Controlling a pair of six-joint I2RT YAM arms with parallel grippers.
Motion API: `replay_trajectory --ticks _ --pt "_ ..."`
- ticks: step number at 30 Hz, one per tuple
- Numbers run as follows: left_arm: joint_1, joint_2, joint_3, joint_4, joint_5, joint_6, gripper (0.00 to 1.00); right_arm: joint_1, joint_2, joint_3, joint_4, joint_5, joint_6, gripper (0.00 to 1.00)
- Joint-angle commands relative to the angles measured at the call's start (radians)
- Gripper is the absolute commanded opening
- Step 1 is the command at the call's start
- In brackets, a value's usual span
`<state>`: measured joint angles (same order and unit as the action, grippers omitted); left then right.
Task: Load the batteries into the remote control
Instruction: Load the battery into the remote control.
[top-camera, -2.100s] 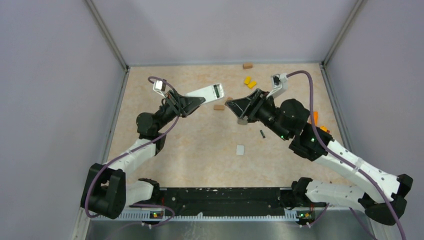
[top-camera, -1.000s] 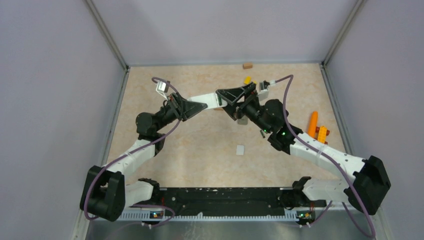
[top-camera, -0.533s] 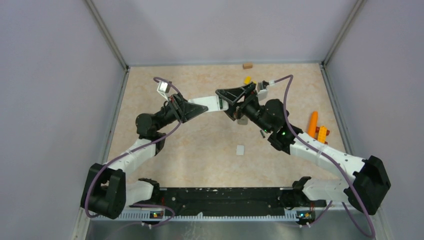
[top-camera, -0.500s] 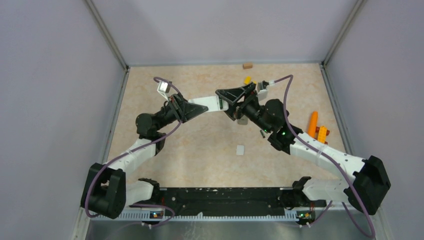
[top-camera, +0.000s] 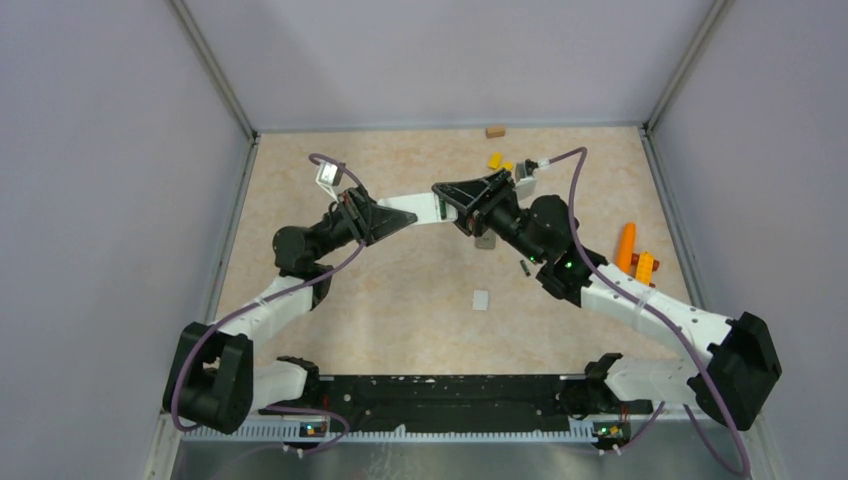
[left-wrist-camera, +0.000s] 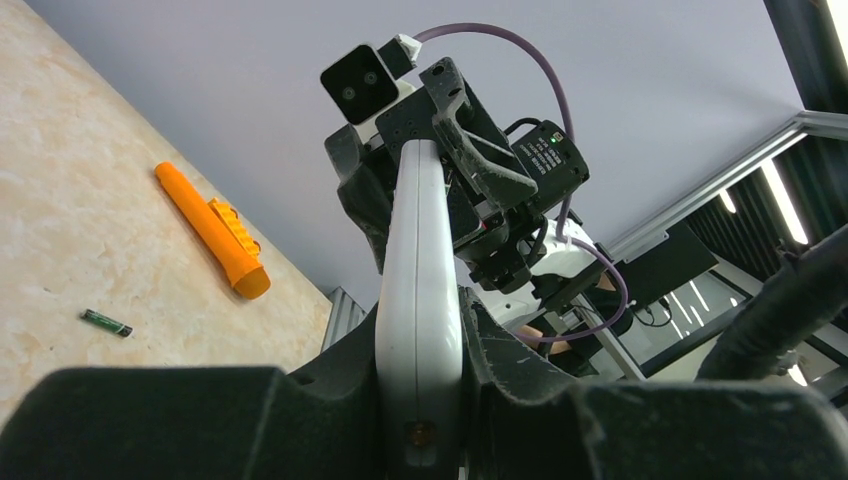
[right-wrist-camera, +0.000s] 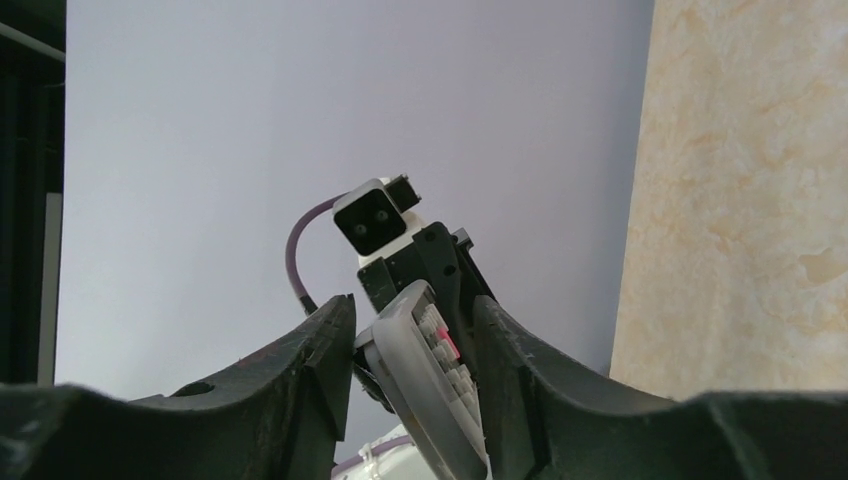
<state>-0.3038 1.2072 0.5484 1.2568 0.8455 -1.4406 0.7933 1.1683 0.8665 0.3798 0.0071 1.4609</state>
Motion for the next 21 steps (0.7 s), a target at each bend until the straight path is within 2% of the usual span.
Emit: replay_trajectory --ticks 1,5,11,17,21 --pt "-0.004 -0.008 0.032 0.081 -0.007 0.005 0.00 -0.011 0.003 0.038 0.045 -0.031 -0.003 0.45" --pt "-0.004 -0.008 0.031 0.081 -0.017 -0.007 0.00 -0.011 0.010 0.035 0.049 -0.045 -0.005 0.41" --pt "-0.004 -0.012 0.037 0.116 -0.048 -0.074 0.00 -0.008 0.015 0.017 0.075 -0.061 -0.028 0.28" --pt "-0.004 -0.020 0.050 0.103 -0.052 -0.120 0.00 -0.004 0.035 0.020 0.086 -0.099 -0.098 0.23" --pt "-0.004 -0.020 0.059 0.028 -0.062 -0.196 0.00 -0.004 0.041 0.011 0.069 -0.113 -0.174 0.19"
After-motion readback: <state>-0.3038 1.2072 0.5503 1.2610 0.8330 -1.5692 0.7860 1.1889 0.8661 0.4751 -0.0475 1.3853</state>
